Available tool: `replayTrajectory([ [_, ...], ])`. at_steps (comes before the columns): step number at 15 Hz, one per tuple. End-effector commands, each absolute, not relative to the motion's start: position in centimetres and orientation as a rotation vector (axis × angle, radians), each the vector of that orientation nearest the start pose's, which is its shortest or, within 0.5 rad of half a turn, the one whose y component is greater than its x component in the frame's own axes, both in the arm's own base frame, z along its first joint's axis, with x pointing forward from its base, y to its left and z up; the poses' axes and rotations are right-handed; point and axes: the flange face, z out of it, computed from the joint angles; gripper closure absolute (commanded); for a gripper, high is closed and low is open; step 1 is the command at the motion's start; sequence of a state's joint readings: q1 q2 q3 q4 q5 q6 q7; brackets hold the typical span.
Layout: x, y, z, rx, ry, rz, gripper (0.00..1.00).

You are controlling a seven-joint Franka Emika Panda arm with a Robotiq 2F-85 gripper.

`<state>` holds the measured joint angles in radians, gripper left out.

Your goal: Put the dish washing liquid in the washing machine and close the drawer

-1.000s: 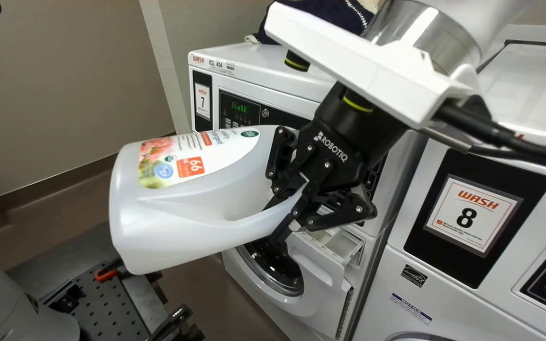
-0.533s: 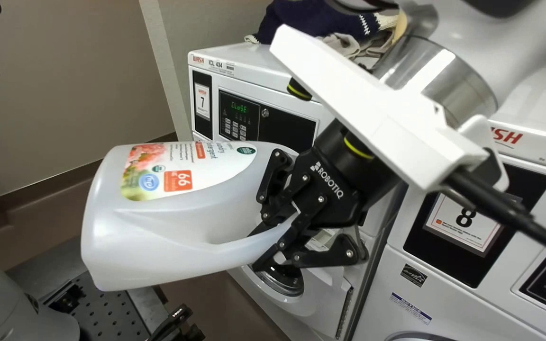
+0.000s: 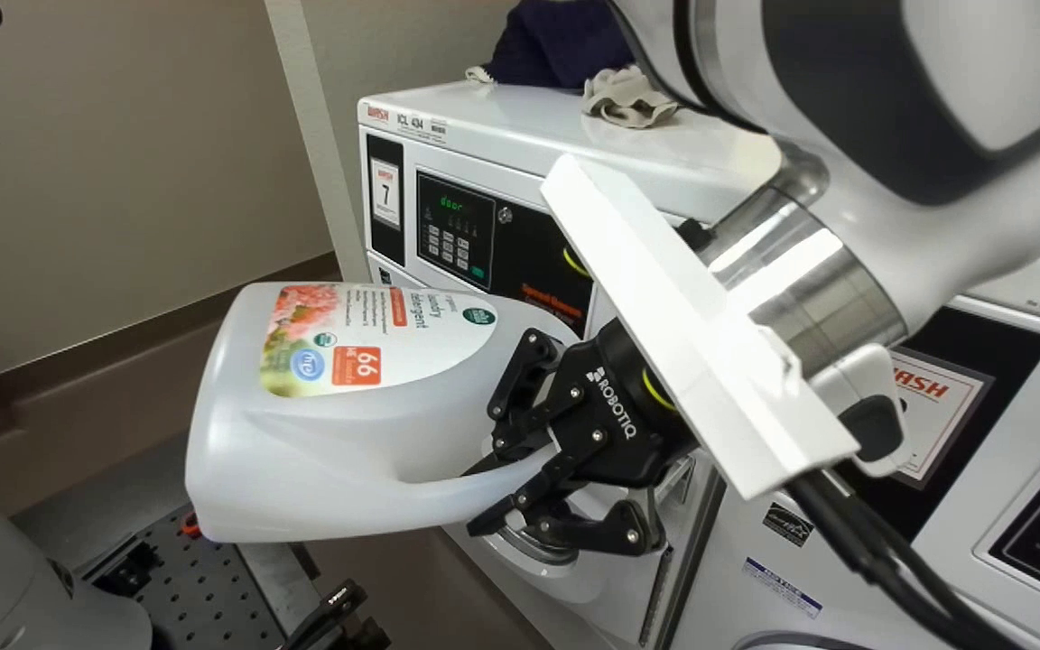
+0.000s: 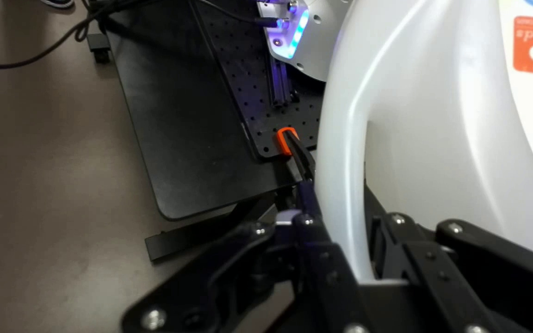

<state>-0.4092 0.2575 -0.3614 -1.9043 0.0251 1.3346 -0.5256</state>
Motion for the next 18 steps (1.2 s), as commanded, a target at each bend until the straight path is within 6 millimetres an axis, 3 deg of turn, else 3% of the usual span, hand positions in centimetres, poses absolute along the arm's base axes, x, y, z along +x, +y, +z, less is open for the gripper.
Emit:
replayTrajectory([
  [1, 37.5, -34.7, 35.2, -2.409, 0.328, 0.885, 0.9],
  [12, 37.1, -35.8, 33.2, -2.174, 0.409, 0.917, 0.91],
  [18, 36.8, -36.1, 32.1, -2.136, 0.437, 0.928, 0.91],
])
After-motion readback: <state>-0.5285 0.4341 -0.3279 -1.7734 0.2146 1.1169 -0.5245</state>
